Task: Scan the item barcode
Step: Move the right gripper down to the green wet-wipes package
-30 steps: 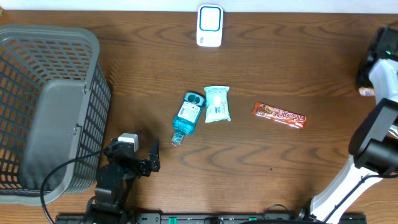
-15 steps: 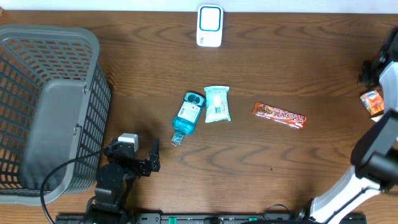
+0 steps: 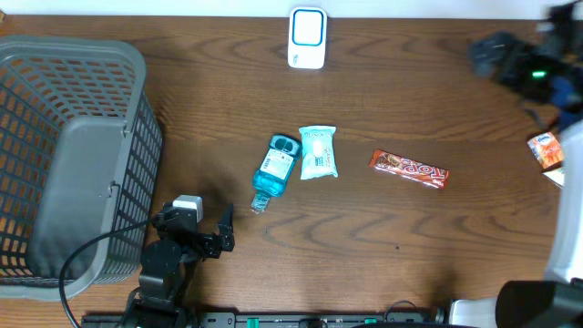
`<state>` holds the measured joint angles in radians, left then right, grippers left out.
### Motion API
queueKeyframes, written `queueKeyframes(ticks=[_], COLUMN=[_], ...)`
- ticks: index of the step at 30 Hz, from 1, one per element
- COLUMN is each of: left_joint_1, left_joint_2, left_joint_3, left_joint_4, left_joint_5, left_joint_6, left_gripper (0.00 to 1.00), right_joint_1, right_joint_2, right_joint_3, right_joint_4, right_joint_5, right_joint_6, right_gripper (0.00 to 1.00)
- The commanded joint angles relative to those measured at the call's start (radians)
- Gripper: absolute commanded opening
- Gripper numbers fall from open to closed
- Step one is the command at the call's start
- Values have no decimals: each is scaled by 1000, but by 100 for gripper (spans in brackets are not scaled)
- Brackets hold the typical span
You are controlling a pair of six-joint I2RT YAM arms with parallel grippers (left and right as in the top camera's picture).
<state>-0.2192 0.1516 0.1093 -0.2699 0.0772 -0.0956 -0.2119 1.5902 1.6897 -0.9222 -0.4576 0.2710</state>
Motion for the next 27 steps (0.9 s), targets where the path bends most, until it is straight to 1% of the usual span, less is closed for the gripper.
queueKeyframes(ticks=[1,4,6,7,11,14,18,25,27], left_joint_1=[-3,-3,-3,-3,-3,-3,-3,-3,-3], left_joint_2=[1,1,1,1,1,1,1,1,1], left_joint_3=[-23,-23,-23,-23,-23,-23,-23,-23,-23], left_joint_4=[-8,-8,-8,-8,-8,-8,-8,-8,-8], left_joint_5=[12,12,12,12,12,12,12,12,12], left_joint_6=[16,16,16,16,16,16,16,16,16], left_gripper=[98,98,98,98,98,98,98,98,98], right_joint_1=[118,235,330,354,505,591,689,866,894], right_joint_2=[37,52,66,70,114,159,217,274,295], right_joint_3=[-32,-82,-139,-156,-272,-338,-356,-357,-357], right_joint_4=[-45,-47,-6,6,97,153,190,243,249], right_joint_5=[-179,-145,-72,-43,229,371,489,821,870], right_joint_6=[35,35,14,2,-5,13,13,13,13], right_gripper=[99,99,99,99,99,99,96,99,99])
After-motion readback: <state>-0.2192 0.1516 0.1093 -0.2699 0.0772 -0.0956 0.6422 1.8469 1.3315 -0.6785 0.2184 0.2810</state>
